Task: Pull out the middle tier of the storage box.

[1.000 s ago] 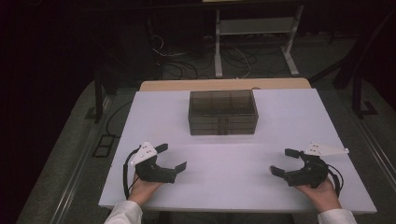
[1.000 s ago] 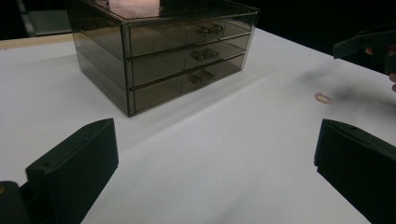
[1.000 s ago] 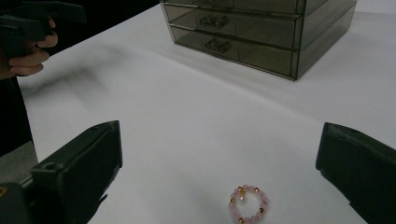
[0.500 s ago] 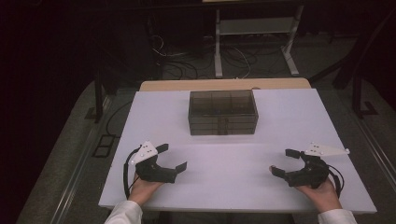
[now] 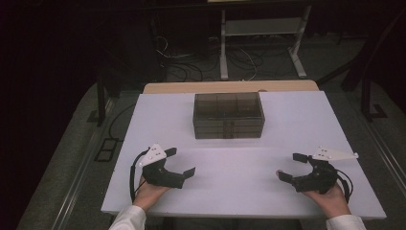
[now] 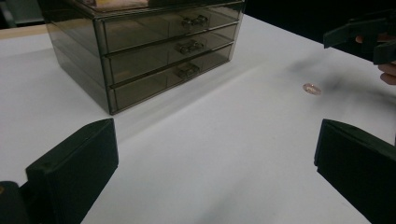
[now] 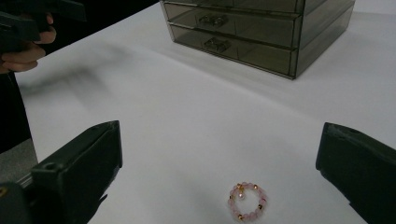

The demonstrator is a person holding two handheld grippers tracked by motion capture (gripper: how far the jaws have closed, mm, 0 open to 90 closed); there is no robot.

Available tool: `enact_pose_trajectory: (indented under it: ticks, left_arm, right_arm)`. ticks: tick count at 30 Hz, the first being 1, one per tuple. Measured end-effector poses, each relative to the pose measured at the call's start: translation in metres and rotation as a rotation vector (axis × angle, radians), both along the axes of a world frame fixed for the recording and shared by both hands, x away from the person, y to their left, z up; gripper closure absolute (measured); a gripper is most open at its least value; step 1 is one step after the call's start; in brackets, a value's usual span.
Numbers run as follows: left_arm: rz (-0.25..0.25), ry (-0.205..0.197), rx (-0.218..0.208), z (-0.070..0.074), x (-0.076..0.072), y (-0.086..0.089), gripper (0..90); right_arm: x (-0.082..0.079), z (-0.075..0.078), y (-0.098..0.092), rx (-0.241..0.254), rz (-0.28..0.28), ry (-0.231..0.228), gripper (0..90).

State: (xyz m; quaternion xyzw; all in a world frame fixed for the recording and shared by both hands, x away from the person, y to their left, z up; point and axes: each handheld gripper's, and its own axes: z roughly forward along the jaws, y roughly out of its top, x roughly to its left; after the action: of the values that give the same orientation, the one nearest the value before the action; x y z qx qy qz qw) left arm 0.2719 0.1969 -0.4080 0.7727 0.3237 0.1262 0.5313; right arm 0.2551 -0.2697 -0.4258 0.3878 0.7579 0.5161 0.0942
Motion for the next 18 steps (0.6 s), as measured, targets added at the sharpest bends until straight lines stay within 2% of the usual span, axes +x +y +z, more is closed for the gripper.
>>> enact_pose_trajectory:
  ticks: [18]
  left_arm:
    - [-0.039, 0.033, 0.034, 0.003, 0.004, -0.016, 0.0]
  right_arm:
    - [0.000, 0.000, -0.001, -0.001, -0.007, 0.001, 0.0]
